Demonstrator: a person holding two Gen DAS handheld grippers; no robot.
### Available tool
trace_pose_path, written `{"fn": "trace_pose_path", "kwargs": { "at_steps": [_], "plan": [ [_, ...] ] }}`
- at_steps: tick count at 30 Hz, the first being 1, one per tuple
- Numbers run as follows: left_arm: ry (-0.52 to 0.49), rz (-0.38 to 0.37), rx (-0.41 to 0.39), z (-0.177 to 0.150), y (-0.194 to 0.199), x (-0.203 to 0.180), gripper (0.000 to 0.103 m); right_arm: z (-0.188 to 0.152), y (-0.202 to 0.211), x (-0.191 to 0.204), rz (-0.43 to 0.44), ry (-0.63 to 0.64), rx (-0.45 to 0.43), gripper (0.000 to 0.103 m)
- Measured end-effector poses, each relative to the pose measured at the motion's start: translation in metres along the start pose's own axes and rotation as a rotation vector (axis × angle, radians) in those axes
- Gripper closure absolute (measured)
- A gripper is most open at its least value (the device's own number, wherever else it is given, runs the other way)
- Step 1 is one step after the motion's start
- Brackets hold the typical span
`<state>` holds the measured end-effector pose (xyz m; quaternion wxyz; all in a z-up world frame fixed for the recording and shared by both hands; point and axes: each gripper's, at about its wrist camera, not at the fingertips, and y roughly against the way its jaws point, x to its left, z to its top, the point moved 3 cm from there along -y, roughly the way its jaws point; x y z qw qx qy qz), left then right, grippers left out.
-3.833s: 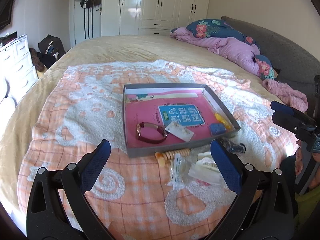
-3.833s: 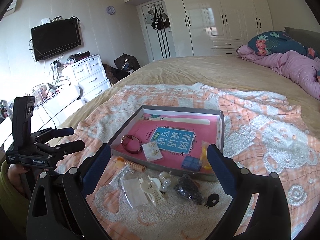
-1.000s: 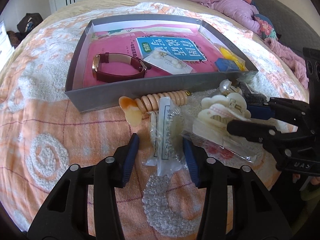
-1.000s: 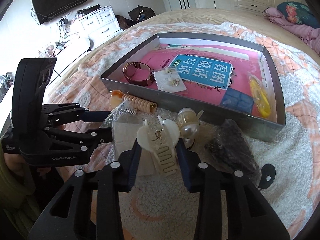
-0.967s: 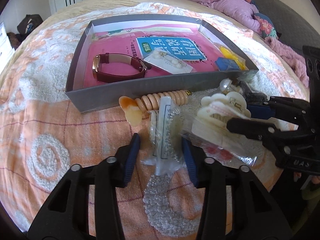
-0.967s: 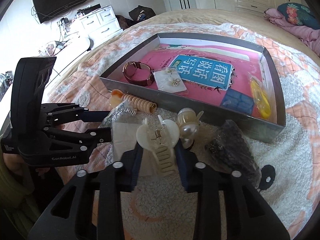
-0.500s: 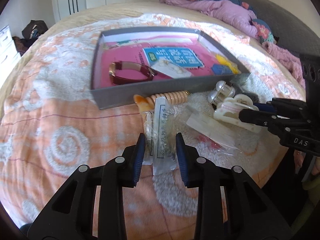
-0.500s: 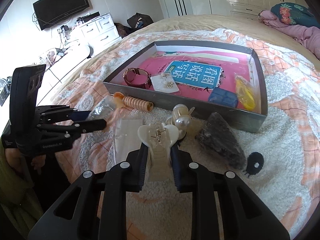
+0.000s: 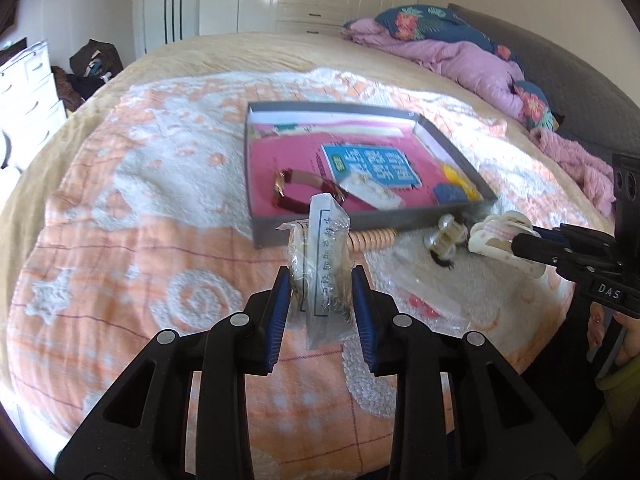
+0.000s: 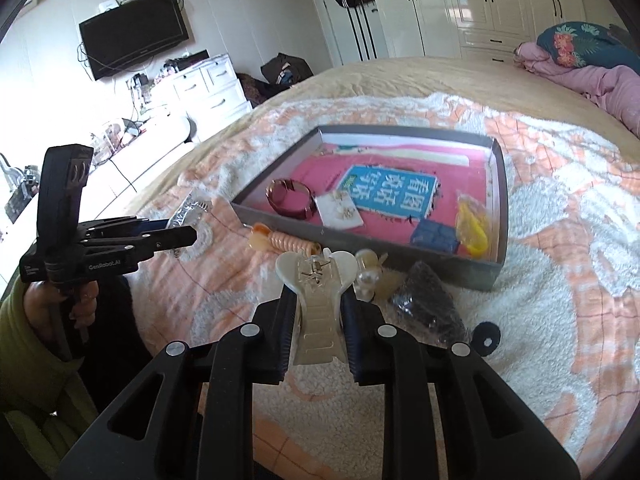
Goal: Organize jewelry
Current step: 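Carry the bag and claw clip over the grey box and open the left tool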
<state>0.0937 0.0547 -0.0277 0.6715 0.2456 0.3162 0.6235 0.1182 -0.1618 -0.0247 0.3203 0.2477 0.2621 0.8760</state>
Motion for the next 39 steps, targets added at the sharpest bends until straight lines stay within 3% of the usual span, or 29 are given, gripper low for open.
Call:
{"fn": "trace_pose_path", "kwargs": {
  "at_steps": [11, 39],
  "plan": [
    [0.022, 0.022, -0.055, 0.024, 0.01, 0.008, 0.08, 0.024, 0.008, 0.007, 0.015, 0.022, -0.056, 0.082],
    [-0.012, 0.006, -0.071, 0.085, -0.037, -0.003, 0.08, 0.068, -0.003, -0.021, -0.042, 0.01, -0.13, 0.082]
  ]
}}
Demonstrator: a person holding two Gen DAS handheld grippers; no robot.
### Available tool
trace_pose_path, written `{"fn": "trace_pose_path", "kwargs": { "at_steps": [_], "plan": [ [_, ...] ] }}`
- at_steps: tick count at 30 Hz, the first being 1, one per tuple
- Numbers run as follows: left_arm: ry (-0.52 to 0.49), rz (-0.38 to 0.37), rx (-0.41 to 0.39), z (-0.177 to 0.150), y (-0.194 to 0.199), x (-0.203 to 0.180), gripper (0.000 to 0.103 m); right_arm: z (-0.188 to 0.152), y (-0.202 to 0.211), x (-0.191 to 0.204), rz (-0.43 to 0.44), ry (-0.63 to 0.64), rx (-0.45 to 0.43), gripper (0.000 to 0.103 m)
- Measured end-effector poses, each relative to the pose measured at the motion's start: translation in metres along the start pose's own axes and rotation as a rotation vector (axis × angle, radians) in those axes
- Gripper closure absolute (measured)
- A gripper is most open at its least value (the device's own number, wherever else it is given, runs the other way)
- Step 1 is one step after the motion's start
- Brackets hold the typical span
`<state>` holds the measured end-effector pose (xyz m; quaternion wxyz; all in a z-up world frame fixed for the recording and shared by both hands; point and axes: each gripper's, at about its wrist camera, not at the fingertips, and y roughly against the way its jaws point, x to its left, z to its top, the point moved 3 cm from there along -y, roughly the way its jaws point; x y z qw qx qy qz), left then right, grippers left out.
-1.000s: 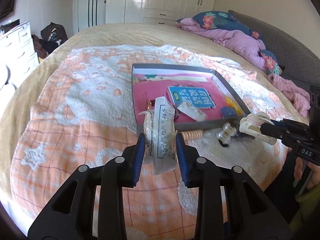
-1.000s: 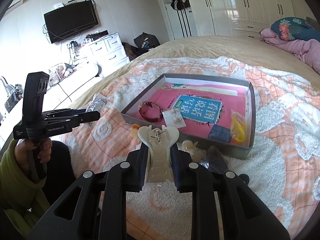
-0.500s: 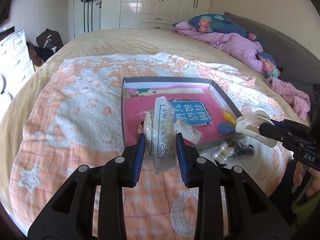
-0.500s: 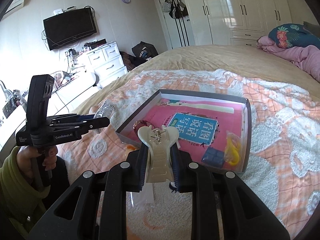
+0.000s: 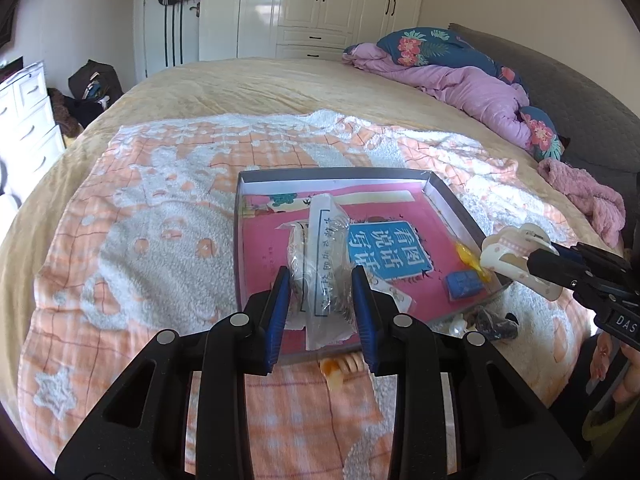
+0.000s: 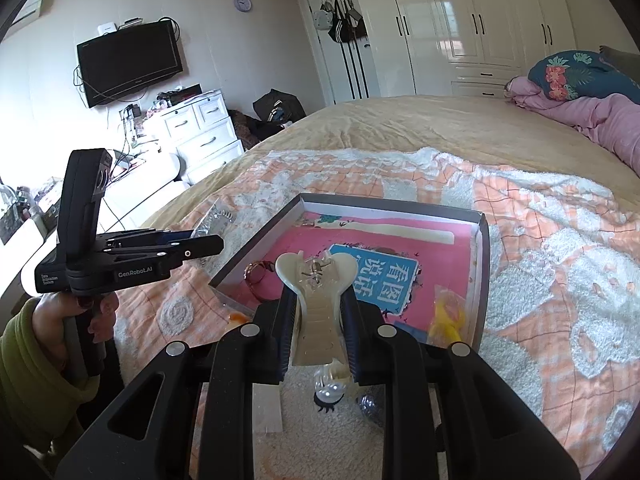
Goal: Organize jewelry
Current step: 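Carry the bag and claw clip over the grey box and open the left tool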
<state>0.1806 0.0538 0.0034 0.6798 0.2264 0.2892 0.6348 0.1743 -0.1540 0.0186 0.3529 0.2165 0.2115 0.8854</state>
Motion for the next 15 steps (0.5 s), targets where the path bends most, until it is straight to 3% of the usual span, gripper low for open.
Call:
{"fn": "trace_pose_path", "kwargs": {
  "at_steps": [15],
  "plan": [
    [-0.039, 0.006, 0.084, 0.006, -0.051, -0.005, 0.08, 0.016, -0.012, -0.027, -0.035, -0.029, -0.022, 0.082]
  ]
}}
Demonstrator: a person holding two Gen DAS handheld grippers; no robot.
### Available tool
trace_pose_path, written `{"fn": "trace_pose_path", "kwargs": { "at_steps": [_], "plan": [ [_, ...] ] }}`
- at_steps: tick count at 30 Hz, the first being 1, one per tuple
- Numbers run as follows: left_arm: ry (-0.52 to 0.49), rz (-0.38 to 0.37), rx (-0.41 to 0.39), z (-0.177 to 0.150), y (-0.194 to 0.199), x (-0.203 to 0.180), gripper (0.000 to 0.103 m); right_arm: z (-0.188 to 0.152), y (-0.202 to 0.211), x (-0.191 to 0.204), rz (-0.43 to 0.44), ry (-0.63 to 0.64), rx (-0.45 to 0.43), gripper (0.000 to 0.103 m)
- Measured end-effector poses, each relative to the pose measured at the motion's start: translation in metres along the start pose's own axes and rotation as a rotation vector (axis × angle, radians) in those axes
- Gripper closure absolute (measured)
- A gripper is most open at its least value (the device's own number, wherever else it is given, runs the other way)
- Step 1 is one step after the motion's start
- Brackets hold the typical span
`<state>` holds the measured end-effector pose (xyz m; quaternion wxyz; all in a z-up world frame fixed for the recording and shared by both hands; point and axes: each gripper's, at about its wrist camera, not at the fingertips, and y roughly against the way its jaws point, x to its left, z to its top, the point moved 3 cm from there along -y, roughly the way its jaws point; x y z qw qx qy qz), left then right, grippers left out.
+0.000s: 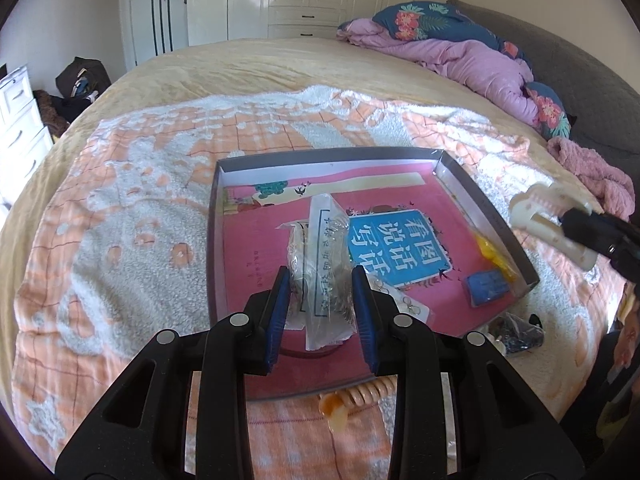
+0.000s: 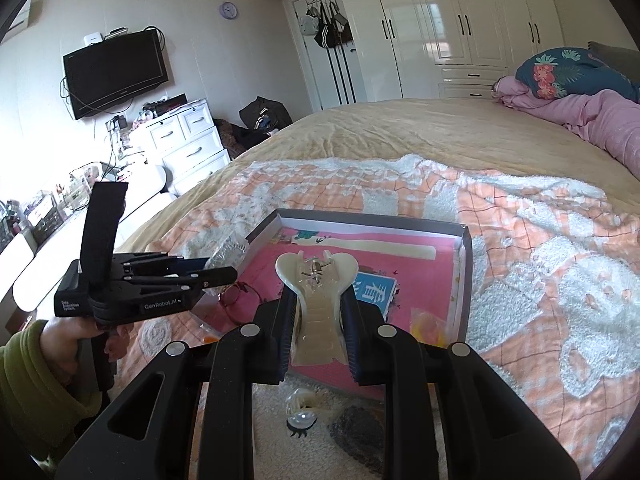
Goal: Organize jewelry
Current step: 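Carry the bag and claw clip over the grey box and open the left tool, then open the right tool to drop the claw clip, then withdraw both tools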
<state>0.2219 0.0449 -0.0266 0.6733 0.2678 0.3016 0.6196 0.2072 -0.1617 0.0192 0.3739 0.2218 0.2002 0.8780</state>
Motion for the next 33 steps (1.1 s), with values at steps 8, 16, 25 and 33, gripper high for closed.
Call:
{"fn": "trace_pose_path", "kwargs": {
  "at_steps": [8, 16, 25, 33],
  "plan": [
    [-0.014, -0.005, 0.028, 0.0, -0.015, -0.004, 0.08, 0.007, -0.014, -0.009, -0.01, -0.009, 0.001, 0.082],
    [-0.027, 0.002, 0.064, -0.007, -0.027, -0.003, 0.079, 0.008, -0.04, -0.018, -0.02, -0.021, 0.038, 0.082],
    [-0.033, -0.001, 0.07, -0.008, -0.03, -0.004, 0.079, -0.002, -0.072, -0.02, -0.013, -0.033, 0.107, 0.082],
    [-0.024, -0.001, 0.066, -0.007, -0.029, -0.001, 0.079, -0.015, -0.091, -0.016, -0.012, -0.028, 0.164, 0.082]
  ]
}}
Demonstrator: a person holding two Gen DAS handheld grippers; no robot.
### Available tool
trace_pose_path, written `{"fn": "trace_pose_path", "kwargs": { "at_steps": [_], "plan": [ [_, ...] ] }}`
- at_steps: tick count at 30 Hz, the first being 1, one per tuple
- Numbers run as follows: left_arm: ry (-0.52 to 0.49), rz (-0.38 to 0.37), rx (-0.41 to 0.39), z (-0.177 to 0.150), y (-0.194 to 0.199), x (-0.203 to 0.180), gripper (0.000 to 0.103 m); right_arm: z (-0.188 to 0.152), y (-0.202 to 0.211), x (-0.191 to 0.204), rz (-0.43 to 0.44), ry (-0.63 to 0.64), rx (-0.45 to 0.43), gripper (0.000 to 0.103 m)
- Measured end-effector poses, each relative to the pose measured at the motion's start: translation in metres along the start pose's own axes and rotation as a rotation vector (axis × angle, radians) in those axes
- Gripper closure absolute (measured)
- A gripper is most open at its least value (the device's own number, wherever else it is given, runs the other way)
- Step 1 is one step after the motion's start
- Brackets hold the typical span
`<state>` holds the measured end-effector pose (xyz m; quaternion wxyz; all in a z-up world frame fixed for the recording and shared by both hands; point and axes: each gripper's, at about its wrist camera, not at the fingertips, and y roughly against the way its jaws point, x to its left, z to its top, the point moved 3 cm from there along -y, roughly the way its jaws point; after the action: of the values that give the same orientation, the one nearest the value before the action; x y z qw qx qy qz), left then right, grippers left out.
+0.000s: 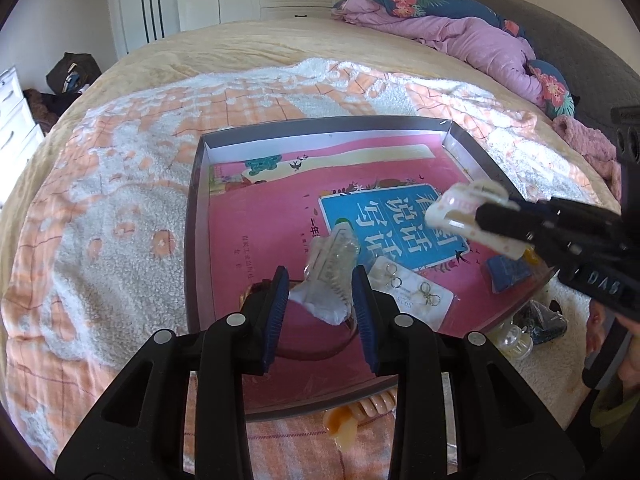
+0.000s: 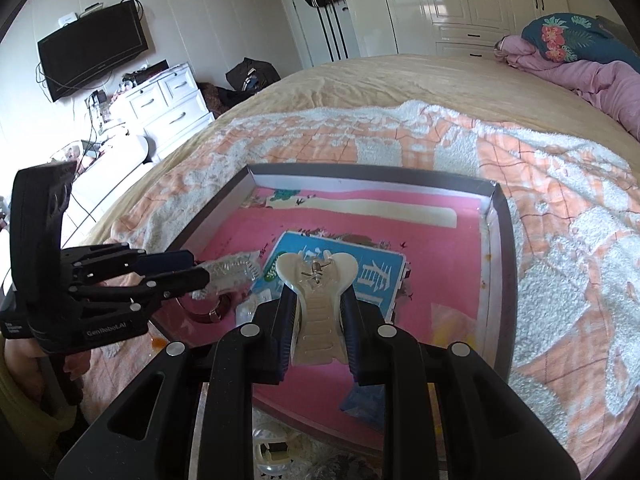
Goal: Organize jewelry
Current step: 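Open the right tool to drop the claw clip, then withdraw both tools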
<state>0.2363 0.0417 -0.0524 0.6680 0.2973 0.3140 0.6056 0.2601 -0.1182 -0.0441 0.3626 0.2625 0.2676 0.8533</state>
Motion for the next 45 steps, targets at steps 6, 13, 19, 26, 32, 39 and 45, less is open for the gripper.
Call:
{"fn": "trace_pose_path", "kwargs": {
  "at_steps": [6, 13, 19, 26, 32, 39, 45],
  "plan": [
    [0.003, -0.002, -0.01, 0.001, 0.004, 0.001, 0.079, -0.008, -0.009, 0.003, -0.009, 0.004, 0.041, 0.082],
    [0.007, -0.004, -0.024, 0.001, 0.01, 0.002, 0.073, -0.017, -0.018, 0.007, -0.001, 0.007, 0.079, 0.082],
    [0.003, -0.008, -0.031, 0.002, 0.015, 0.0, 0.069, -0.02, -0.016, 0.012, 0.008, 0.007, 0.08, 0.065],
    [0.019, -0.011, -0.047, 0.001, 0.025, 0.001, 0.059, -0.017, 0.001, 0.011, 0.015, -0.023, 0.043, 0.042],
    [0.042, -0.015, -0.079, 0.001, 0.041, 0.003, 0.039, -0.011, 0.032, 0.007, 0.015, -0.064, -0.026, 0.023],
    [0.067, -0.001, -0.125, 0.003, 0.064, 0.002, 0.01, -0.009, 0.064, 0.005, 0.012, -0.094, -0.09, 0.015],
    [0.094, 0.012, -0.146, 0.0, 0.081, 0.005, 0.009, -0.006, 0.085, 0.009, 0.007, -0.087, -0.133, 0.012]
  ]
}}
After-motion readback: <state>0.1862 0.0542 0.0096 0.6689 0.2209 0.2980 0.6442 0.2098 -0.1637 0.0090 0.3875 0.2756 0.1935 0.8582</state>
